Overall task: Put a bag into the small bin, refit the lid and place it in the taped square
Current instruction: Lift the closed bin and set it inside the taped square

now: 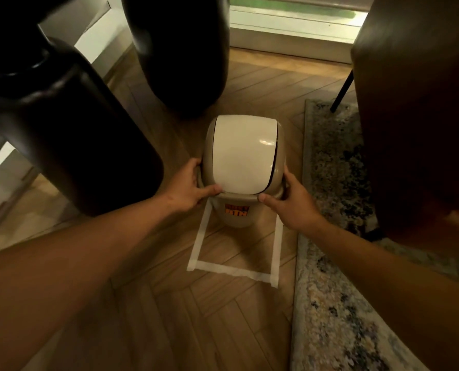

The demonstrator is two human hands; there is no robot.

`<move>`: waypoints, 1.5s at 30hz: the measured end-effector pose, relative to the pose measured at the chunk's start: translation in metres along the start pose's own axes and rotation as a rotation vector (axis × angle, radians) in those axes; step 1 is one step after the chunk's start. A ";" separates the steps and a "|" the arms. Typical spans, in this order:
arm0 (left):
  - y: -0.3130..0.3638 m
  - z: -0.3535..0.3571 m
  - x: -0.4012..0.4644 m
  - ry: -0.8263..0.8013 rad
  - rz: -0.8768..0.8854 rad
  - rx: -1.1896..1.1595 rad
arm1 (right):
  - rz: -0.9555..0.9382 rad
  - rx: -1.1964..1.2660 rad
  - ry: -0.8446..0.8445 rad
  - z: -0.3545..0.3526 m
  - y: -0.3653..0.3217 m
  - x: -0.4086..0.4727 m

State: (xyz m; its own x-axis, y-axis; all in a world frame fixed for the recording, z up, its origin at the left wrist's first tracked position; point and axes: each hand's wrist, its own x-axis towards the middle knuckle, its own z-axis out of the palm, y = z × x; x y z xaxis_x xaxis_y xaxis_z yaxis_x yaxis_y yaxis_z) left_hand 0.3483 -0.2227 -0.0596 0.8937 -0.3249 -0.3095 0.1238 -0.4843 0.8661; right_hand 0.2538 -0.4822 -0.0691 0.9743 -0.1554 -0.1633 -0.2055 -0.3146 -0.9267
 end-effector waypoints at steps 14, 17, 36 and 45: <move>-0.013 0.013 -0.063 -0.110 0.037 0.092 | 0.139 0.009 -0.010 0.001 0.018 -0.091; -0.015 0.016 -0.074 -0.143 0.033 0.073 | 0.146 -0.027 -0.024 0.001 0.021 -0.103; -0.006 0.017 -0.063 -0.234 0.245 0.441 | -0.256 -0.318 -0.057 -0.002 -0.017 -0.074; -0.012 0.015 -0.053 -0.285 0.177 0.358 | -0.233 -0.404 -0.075 -0.003 0.003 -0.070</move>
State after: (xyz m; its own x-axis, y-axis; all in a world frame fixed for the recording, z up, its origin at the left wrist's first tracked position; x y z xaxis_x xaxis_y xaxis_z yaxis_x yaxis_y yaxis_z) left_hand 0.2933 -0.2117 -0.0595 0.7279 -0.6127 -0.3078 -0.2203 -0.6341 0.7412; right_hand 0.1849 -0.4750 -0.0591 0.9997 0.0260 -0.0039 0.0146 -0.6748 -0.7379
